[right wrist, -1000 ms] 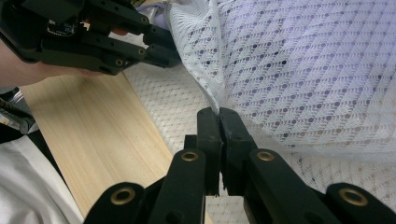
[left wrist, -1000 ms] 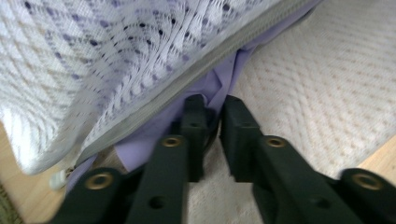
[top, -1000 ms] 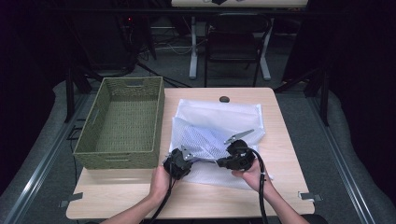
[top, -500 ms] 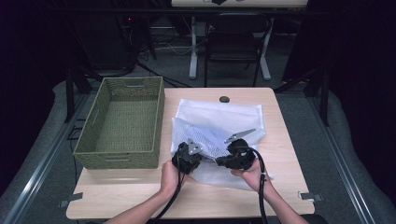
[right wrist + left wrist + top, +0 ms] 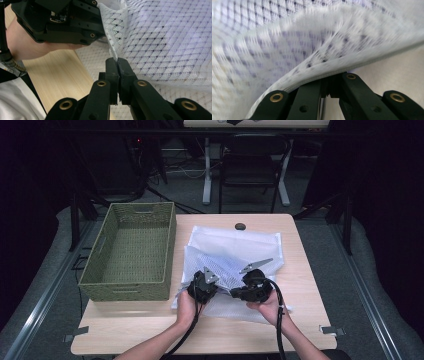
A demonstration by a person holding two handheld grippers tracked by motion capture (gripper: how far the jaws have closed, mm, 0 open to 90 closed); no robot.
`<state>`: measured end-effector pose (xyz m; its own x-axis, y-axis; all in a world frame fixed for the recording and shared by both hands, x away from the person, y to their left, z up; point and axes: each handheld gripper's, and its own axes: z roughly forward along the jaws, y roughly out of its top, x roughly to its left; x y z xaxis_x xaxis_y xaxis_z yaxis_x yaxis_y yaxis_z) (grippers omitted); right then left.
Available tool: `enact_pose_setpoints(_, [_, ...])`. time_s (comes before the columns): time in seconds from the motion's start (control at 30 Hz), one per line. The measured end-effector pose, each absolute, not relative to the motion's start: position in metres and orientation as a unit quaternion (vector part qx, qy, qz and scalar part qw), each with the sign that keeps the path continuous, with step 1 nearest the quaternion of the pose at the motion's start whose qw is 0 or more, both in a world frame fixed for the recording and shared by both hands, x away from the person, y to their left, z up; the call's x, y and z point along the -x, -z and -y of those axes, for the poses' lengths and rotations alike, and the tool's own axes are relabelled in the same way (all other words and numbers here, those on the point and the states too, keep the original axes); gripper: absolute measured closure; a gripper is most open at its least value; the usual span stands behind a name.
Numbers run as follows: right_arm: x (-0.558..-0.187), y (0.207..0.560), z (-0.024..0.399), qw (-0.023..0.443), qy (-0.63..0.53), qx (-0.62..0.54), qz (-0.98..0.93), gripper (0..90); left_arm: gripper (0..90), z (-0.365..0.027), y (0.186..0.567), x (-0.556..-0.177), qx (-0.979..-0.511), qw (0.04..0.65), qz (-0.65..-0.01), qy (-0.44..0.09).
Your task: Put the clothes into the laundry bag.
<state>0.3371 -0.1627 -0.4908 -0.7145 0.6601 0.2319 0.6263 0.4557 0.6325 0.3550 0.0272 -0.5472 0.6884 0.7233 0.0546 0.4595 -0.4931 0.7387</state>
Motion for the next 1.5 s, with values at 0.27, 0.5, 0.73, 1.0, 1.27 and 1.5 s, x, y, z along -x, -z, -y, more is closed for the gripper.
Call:
enact_pose_setpoints(0.27, [-0.341, 0.501, 0.165, 0.016, -0.34, -0.385, -0.858, 88.2, 78.0, -0.04, 0.56, -0.363, -0.862, 0.331, -0.368, -0.112])
enact_pose_setpoints(0.5, [-0.341, 0.497, 0.168, 0.018, -0.348, -0.386, -0.854, 88.2, 61.1, -0.067, 0.526, -0.336, -0.879, 0.32, -0.325, -0.136])
enact_pose_setpoints(0.73, [-0.341, 0.498, 0.165, 0.018, -0.346, -0.384, -0.856, 88.2, 54.0, -0.102, 0.531, -0.335, -0.863, 0.295, -0.377, -0.162])
enact_pose_setpoints(1.0, [-0.341, 0.498, 0.165, 0.015, -0.346, -0.383, -0.856, 88.2, 53.0, -0.098, 0.543, -0.344, -0.873, 0.263, -0.386, -0.141])
enact_pose_setpoints(1.27, [-0.341, 0.498, 0.166, 0.015, -0.347, -0.383, -0.856, 88.2, 52.0, -0.107, 0.534, -0.337, -0.866, 0.261, -0.393, -0.165])
enact_pose_setpoints(1.5, [-0.342, 0.497, 0.171, 0.02, -0.349, -0.387, -0.853, 88.4, 53.0, -0.105, 0.539, -0.342, -0.866, 0.243, -0.401, -0.174])
